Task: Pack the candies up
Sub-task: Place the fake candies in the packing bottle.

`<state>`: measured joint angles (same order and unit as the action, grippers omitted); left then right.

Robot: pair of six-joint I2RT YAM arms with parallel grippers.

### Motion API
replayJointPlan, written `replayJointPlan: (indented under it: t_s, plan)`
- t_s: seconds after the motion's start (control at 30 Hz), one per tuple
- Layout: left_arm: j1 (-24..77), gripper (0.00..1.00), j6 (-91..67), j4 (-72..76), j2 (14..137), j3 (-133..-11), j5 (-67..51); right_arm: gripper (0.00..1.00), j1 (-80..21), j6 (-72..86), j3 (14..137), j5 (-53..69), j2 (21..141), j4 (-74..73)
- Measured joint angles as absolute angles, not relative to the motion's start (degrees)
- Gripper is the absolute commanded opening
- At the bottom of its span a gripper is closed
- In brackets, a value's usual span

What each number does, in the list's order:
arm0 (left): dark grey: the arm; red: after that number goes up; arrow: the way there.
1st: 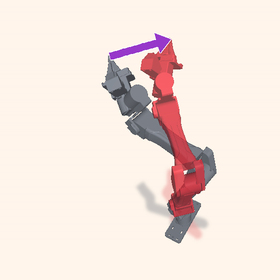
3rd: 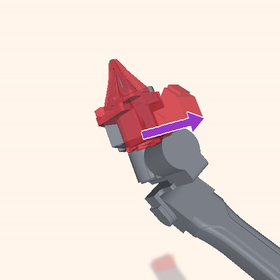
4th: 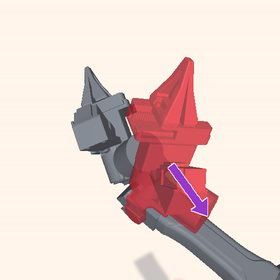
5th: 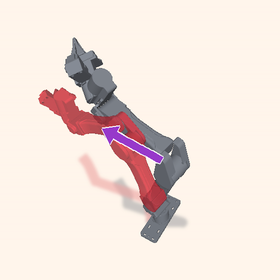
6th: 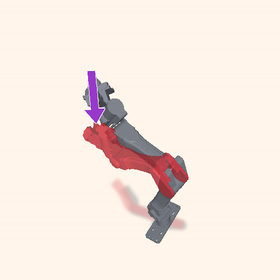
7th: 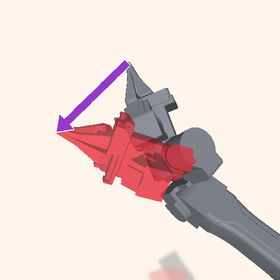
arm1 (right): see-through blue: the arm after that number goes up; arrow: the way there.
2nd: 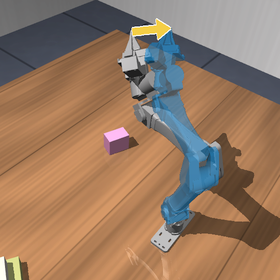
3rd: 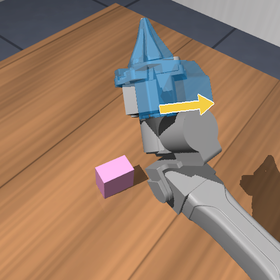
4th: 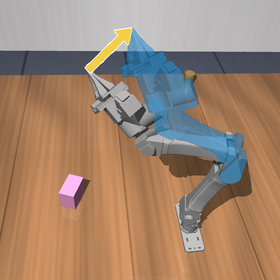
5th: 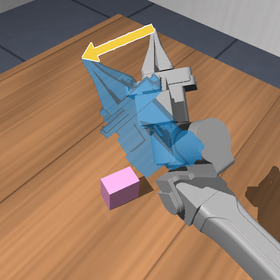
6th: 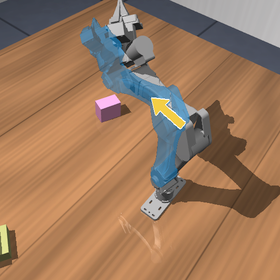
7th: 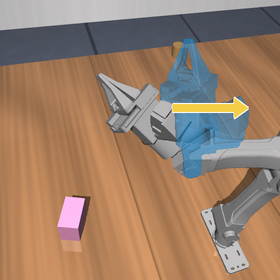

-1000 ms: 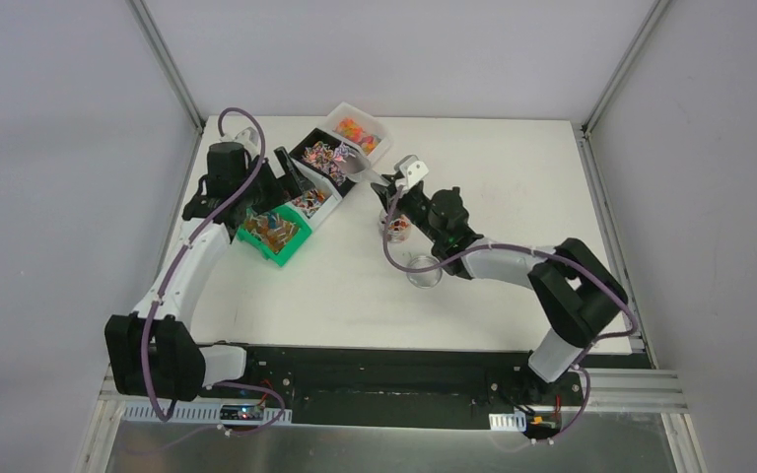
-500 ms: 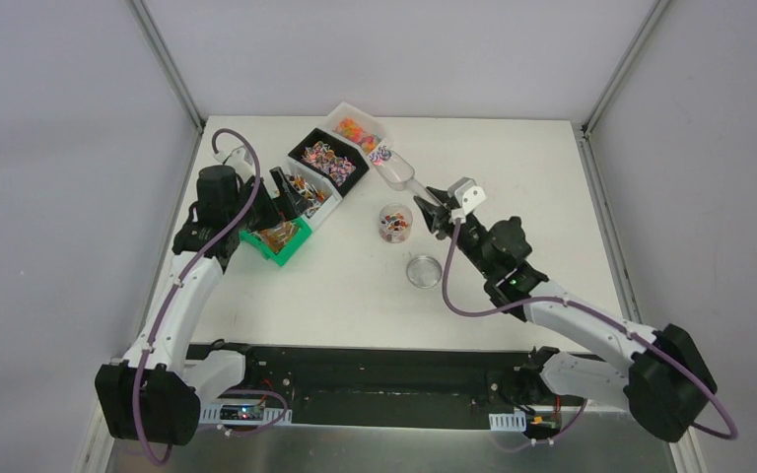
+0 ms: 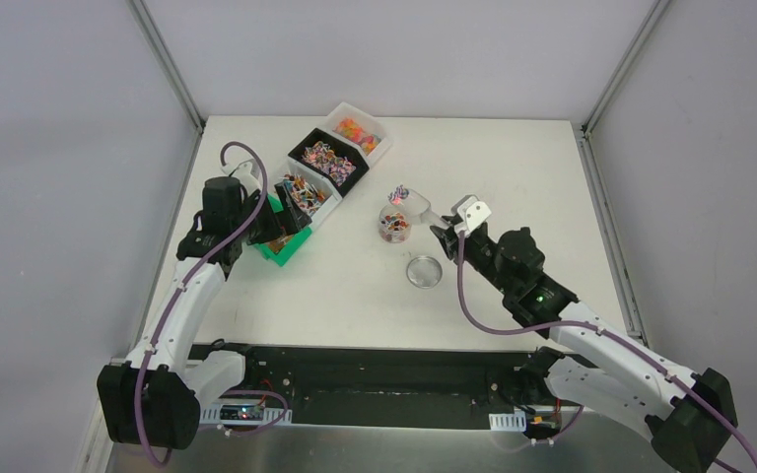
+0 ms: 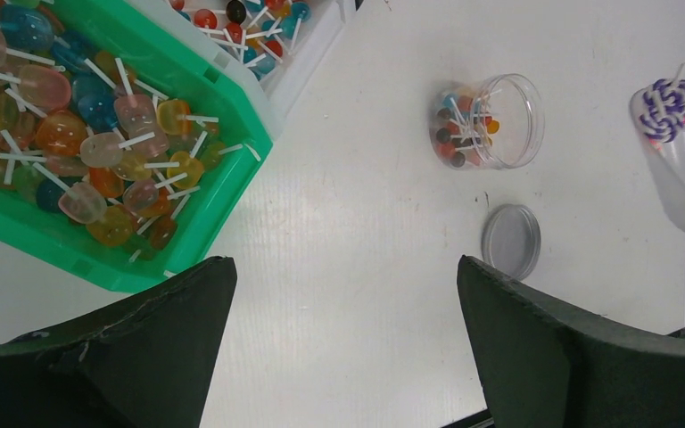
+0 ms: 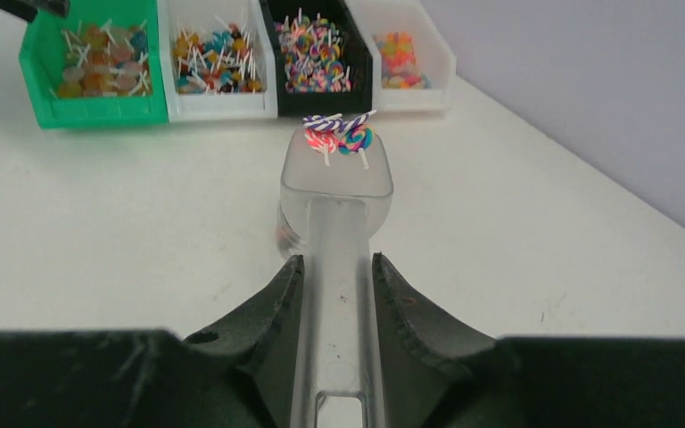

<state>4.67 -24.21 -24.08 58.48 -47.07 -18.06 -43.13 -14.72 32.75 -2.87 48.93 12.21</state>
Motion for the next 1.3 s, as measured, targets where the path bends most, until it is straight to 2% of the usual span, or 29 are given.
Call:
replayJointPlan:
  t_s: [0.37,0.9,1.2,1.3]
  plan:
    - [4.67,0.99,-22.98,-24.23,58.48,-46.96,-18.04,0.00,-45.60,-15.18,35.11,-4.60,52.82,-0.16]
    - [4.67,0.99,-22.61,-24.23,58.50,-46.87,-17.63,0.00,-46.48,-15.40,50.61,-10.13,62.74,-16.84]
    - [4.67,0.99,-23.16,-25.80,60.16,-46.87,-12.27,0.00,-46.65,-15.75,56.75,-10.07,64.29,-22.87]
    - [4.67,0.93,-23.46,-26.26,60.77,-46.87,-10.59,0.00,-46.65,-16.71,58.48,-9.96,64.62,-23.22]
